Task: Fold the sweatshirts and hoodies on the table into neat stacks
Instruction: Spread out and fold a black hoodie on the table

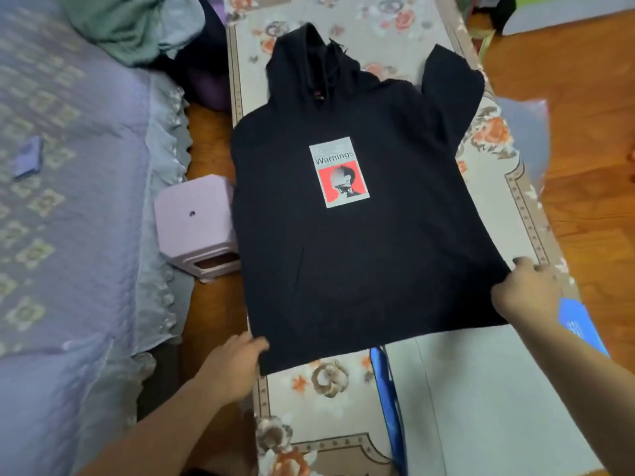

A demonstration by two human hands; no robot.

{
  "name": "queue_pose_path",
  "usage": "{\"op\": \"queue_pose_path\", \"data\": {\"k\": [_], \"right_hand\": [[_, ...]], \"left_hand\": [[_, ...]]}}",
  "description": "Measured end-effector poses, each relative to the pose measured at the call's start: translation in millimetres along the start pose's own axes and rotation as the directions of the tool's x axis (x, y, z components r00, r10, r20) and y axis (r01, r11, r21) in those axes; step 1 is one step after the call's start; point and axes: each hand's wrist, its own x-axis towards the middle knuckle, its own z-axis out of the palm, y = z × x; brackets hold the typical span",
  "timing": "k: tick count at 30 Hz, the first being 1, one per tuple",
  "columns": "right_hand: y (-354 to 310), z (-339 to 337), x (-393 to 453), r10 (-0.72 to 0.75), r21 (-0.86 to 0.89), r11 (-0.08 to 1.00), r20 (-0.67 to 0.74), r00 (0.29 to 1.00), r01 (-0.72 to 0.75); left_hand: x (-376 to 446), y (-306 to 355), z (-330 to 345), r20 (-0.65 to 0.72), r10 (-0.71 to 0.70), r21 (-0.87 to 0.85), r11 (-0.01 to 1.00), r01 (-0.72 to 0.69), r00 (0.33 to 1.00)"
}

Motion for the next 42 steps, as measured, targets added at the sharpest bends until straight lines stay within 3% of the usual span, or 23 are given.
{"op": "queue_pose_path", "data": {"k": [3,6,8,10,12,14,19,20,21,22,24,26,28,30,33,38,42], "right_hand": [[-66.5,-13.5,7.5,-0.276,-0.018,0.961,0.014,0.961,0.276],[-143.7,-17.7,7.7,-0.414,-0.005,0.908,0.128,0.901,0.418],[-193.1,-9.4,4.0,-0.472,0.047,0.88,0.185,0.862,0.472],[-235.4,5.1,-0.1,-0.504,0.098,0.863,0.23,0.833,0.495],[-271.3,28.1,-0.7,-0.528,0.133,0.849,0.275,0.804,0.512],[-308.9,55.5,7.8,-0.547,0.188,0.837,0.293,0.784,0.513],[-389.9,123.9,28.2,-0.523,0.124,0.849,0.333,0.784,0.514],[-401.9,134.2,32.3,-0.521,0.095,0.849,0.322,0.791,0.52],[-410.9,141.5,37.8,-0.509,0.07,0.855,0.306,0.805,0.514],[-417.3,144.7,44.1,-0.483,0.057,0.871,0.287,0.827,0.488],[-422.0,141.8,59.8,-0.422,0.058,0.905,0.242,0.874,0.421],[-419.4,129.0,79.1,-0.407,0.032,0.913,0.172,0.897,0.407],[-411.3,109.5,104.1,-0.399,0.013,0.917,0.084,0.913,0.4],[-399.6,87.6,134.9,-0.377,0.012,0.926,0.006,0.926,0.377],[-370.8,53.6,188.8,-0.316,-0.026,0.949,-0.101,0.943,0.315],[-316.4,11.3,280.4,-0.119,0.06,0.988,-0.264,0.957,0.14],[-295.6,-8.4,338.4,0.189,0.255,0.957,-0.18,0.965,-0.14]], "left_hand": [[43.1,-3.6,-50.4,-0.111,-0.166,-0.327,0.937,0.122,0.98],[86.1,-16.2,-109.5,-0.114,-0.297,-0.575,0.798,0.181,0.948],[110.5,-30.8,-143.5,-0.056,-0.387,-0.753,0.622,0.216,0.921],[140.1,-55.2,-166.5,0.085,-0.457,-0.91,0.327,0.256,0.885],[169.4,-83.5,-180.9,0.242,-0.452,-0.951,0.064,0.302,0.859],[198.9,-110.5,-189.8,0.361,-0.43,-0.931,-0.122,0.343,0.827],[254.2,-148.2,-185.1,0.563,-0.246,-0.805,-0.379,0.457,0.789],[266.9,-151.3,-183.8,0.55,-0.253,-0.814,-0.377,0.443,0.796],[280.9,-152.0,-184.7,0.497,-0.32,-0.86,-0.306,0.408,0.807],[292.6,-149.2,-189.1,0.392,-0.421,-0.92,-0.155,0.361,0.818],[309.9,-133.8,-203.7,-0.03,-0.556,-0.932,0.316,0.178,0.83],[319.4,-104.8,-226.1,-0.443,-0.343,-0.69,0.72,-0.071,0.829],[334.1,-66.9,-252.4,-0.612,-0.045,-0.37,0.898,-0.236,0.79],[365.4,-34.6,-262.3,-0.576,0.171,-0.062,0.966,-0.251,0.799],[407.9,-0.1,-256.1,-0.505,0.256,0.185,0.965,-0.186,0.824],[428.1,9.0,-236.0,-0.584,0.211,0.254,0.965,-0.07,0.784],[432.2,9.7,-235.3,-0.605,0.21,0.268,0.962,-0.052,0.768]]}}
